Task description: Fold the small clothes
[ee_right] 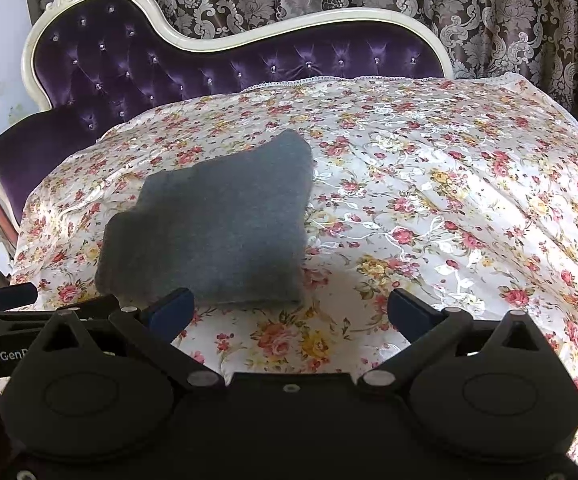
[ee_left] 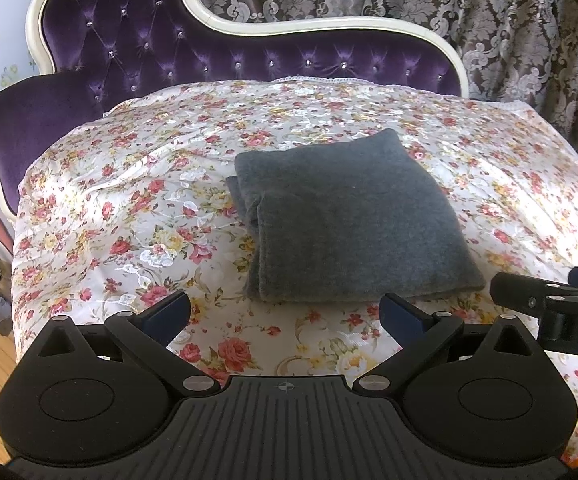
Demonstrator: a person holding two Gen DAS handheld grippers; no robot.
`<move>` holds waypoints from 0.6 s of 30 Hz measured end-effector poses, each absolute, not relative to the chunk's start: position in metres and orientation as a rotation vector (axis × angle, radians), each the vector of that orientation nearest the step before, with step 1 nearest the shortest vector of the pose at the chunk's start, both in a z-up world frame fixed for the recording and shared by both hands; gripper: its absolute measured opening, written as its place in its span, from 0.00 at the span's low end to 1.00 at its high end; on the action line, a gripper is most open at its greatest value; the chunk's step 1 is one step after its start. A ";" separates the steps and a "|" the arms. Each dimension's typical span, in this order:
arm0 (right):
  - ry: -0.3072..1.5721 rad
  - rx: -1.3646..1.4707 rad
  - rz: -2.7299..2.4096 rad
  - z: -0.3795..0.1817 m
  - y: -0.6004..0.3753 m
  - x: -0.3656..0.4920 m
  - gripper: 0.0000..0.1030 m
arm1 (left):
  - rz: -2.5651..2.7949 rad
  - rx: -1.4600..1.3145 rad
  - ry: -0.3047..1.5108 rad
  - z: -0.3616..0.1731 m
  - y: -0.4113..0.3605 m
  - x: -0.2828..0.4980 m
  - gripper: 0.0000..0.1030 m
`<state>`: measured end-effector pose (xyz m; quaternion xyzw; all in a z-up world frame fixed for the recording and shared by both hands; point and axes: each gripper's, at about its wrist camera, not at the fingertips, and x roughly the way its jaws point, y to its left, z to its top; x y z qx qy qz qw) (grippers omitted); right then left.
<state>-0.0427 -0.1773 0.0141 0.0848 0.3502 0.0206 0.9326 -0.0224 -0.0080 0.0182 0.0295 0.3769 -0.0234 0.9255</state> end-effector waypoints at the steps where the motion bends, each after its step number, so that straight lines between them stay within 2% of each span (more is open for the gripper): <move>1: 0.716 0.173 0.042 0.014 -0.177 -0.043 0.99 | -0.049 0.061 0.774 0.018 -0.008 -0.022 0.99; 18: 0.728 0.168 0.052 0.013 -0.177 -0.037 0.99 | -0.053 0.080 0.777 0.016 -0.008 -0.018 0.99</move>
